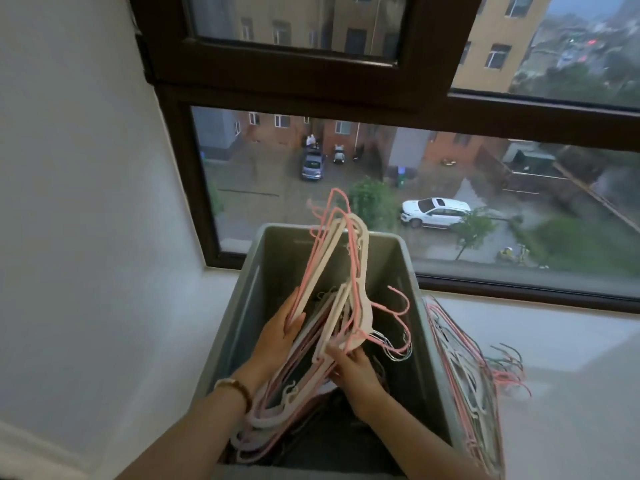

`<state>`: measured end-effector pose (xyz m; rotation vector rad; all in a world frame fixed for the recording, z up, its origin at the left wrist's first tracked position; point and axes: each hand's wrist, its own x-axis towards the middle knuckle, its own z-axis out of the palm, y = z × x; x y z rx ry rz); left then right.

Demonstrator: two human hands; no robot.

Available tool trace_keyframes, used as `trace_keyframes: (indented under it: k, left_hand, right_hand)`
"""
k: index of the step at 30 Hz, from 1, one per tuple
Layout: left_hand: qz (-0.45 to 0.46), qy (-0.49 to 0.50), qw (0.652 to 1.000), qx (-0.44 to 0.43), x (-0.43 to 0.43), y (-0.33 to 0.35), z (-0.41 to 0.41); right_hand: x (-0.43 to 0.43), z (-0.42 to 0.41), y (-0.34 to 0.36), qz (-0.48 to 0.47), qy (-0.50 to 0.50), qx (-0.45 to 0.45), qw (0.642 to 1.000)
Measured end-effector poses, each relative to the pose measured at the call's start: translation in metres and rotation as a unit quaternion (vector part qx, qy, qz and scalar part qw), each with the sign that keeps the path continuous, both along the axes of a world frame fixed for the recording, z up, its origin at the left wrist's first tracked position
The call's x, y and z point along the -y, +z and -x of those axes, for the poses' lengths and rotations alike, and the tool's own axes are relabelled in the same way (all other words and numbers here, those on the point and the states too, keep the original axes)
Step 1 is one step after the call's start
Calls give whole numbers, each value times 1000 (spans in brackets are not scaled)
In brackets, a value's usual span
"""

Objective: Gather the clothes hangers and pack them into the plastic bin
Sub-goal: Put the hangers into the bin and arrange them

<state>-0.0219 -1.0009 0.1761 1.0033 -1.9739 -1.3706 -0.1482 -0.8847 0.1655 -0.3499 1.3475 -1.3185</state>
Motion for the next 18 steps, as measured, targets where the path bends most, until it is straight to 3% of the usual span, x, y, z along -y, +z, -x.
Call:
trace_keyframes:
  k: [6, 11, 18]
  left_hand:
    - [-66, -65, 995, 25, 4, -45, -10]
    - [-91, -71, 992, 45, 18, -69, -13]
    - [-150, -75, 982, 91, 25, -81, -15]
  right_hand:
    - [-10, -6, -17, -132, 25, 156, 979]
    - [-2, -3, -28, -172, 56, 172, 968]
    - [3, 3, -47, -155, 60, 149, 975]
